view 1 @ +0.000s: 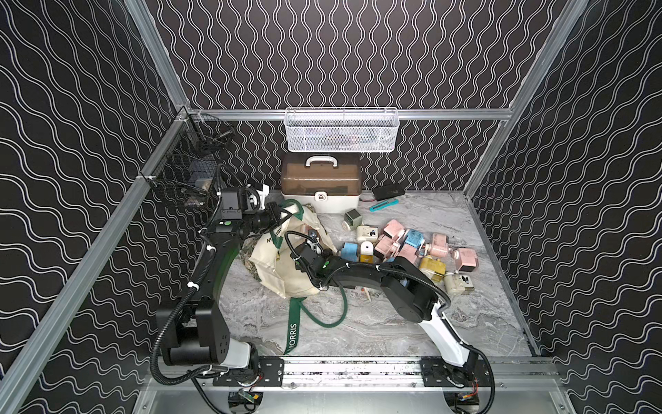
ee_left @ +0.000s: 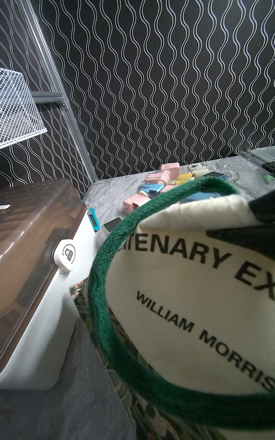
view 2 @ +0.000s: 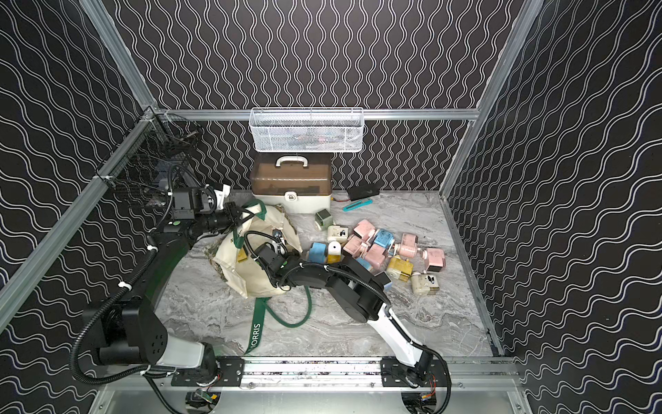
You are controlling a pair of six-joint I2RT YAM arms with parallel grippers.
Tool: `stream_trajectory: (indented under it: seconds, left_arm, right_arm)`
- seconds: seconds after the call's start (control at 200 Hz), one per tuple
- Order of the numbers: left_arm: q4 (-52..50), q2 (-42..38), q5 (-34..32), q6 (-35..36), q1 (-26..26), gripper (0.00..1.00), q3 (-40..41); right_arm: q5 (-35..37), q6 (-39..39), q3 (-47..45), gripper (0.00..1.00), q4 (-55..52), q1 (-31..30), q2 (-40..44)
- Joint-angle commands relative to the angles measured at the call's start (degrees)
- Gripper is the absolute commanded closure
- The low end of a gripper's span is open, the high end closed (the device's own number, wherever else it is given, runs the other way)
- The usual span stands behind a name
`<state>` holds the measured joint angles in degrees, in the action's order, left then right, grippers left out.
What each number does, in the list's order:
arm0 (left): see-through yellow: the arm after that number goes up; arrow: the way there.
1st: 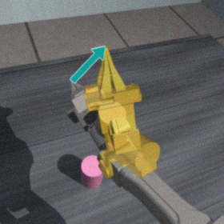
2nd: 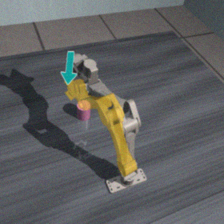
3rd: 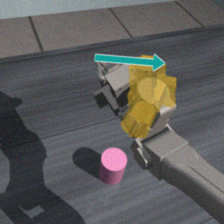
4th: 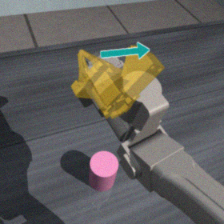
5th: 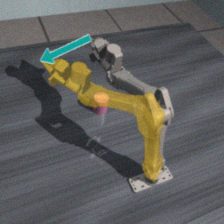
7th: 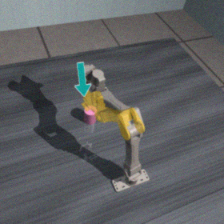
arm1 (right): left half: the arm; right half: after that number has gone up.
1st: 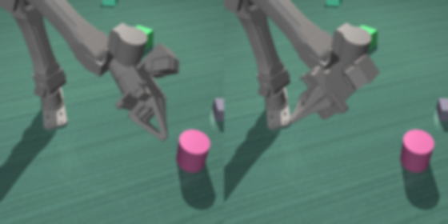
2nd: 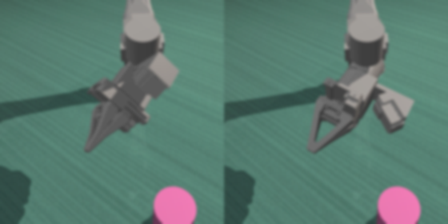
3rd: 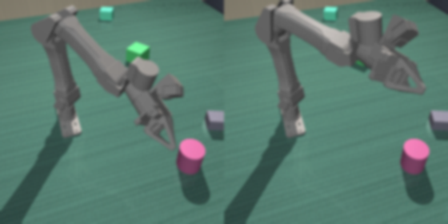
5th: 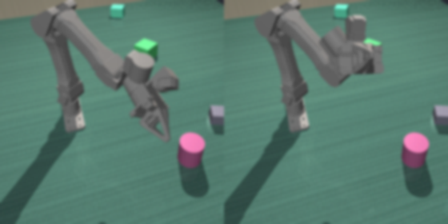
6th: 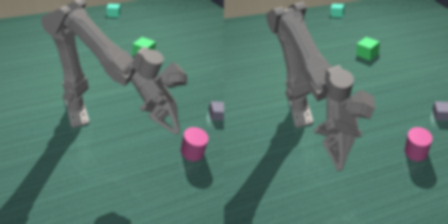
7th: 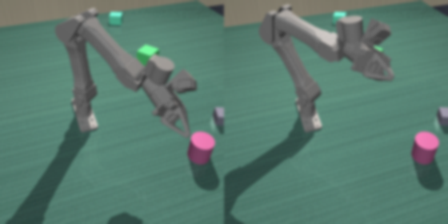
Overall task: Take out the pencil sharpeners from the tote bags
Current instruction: Pick up the pencil sharpener from the canvas bag.
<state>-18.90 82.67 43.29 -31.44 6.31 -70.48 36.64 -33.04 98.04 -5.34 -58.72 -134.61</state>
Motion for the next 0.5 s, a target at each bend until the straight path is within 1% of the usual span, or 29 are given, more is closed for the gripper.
stream_trajectory:
  seconds: [0.0,0.05,0.165,0.245,0.31,0.43,0.49]
  left_arm:
    - [2.2,-0.4,1.2,-0.3,0.0,1.00,0.1]
    - [2.1,-0.3,1.3,-0.4,0.0,1.00,0.1]
    - [2.2,-0.3,1.4,-0.4,0.0,1.00,0.0]
    - [2.1,-0.2,1.4,-0.4,0.0,1.00,0.0]
    - [2.3,-0.3,1.4,-0.5,0.0,1.00,0.1]
    - [2.3,-0.3,1.4,-0.6,0.0,1.00,0.2]
    - [2.4,-0.3,1.3,-0.5,0.0,1.00,0.3]
  right_arm:
    - [1.9,0.2,0.9,0.04,3.9,0.4,-2.2]
    - [2.1,2.1,1.1,0.04,6.5,0.4,-3.1]
    - [1.2,5.0,3.5,0.04,7.6,0.9,-5.3]
    - [2.4,6.9,5.5,0.04,7.3,1.0,-6.8]
    - [3.2,6.8,5.7,0.03,8.0,1.3,-7.4]
    - [2.6,5.3,4.5,0.03,10.7,2.7,-7.3]
    - [1.3,7.6,3.8,0.04,13.6,3.2,-7.6]
